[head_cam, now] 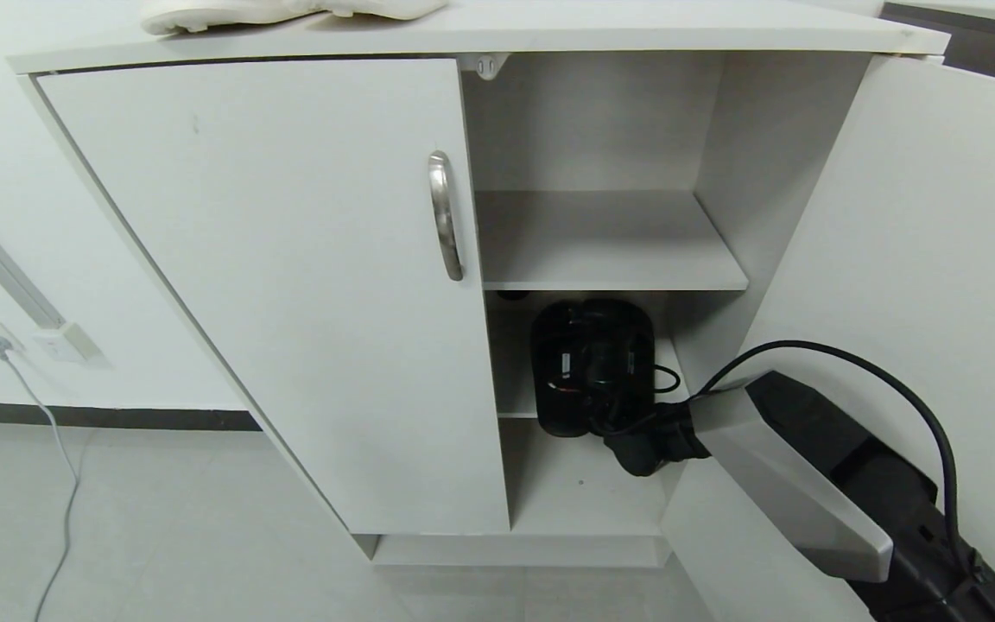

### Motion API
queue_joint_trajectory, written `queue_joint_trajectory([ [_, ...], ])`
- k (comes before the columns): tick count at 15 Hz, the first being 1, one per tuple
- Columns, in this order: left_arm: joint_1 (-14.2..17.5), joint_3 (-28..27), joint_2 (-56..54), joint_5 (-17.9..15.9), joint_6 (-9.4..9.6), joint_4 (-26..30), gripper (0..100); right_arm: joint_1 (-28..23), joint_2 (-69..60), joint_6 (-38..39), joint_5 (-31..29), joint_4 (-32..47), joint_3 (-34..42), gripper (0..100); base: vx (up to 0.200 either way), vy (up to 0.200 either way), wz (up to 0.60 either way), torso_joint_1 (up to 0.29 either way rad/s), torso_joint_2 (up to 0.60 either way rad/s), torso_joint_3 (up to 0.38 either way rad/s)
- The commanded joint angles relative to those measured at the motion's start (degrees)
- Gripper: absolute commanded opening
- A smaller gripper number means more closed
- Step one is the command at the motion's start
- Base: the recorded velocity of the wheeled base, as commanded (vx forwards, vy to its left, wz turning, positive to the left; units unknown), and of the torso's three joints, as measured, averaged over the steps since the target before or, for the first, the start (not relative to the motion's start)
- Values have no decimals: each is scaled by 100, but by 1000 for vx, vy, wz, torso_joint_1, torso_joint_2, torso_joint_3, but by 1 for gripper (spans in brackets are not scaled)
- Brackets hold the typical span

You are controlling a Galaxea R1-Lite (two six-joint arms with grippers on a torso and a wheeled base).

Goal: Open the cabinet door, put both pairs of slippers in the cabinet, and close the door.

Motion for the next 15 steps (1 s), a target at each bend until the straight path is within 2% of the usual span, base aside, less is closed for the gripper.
queue_joint_trajectory([
  [1, 4, 0, 7, 7, 0, -1, 0, -37, 46, 2, 0, 103, -240, 0, 0, 0, 0, 0, 0, 0],
  [5, 4, 0, 7, -2, 0, -1, 0, -116, 142, 2, 9, 296, -555, 0, 0, 0, 0, 0, 0, 0],
  [14, 4, 0, 7, -2, 0, -1, 0, -186, 362, 2, 9, 305, -555, 0, 0, 0, 0, 0, 0, 0],
  [15, 4, 0, 7, -2, -9, -1, 0, -204, 389, 2, 9, 305, -555, 100, 0, 0, 0, 0, 0, 0],
])
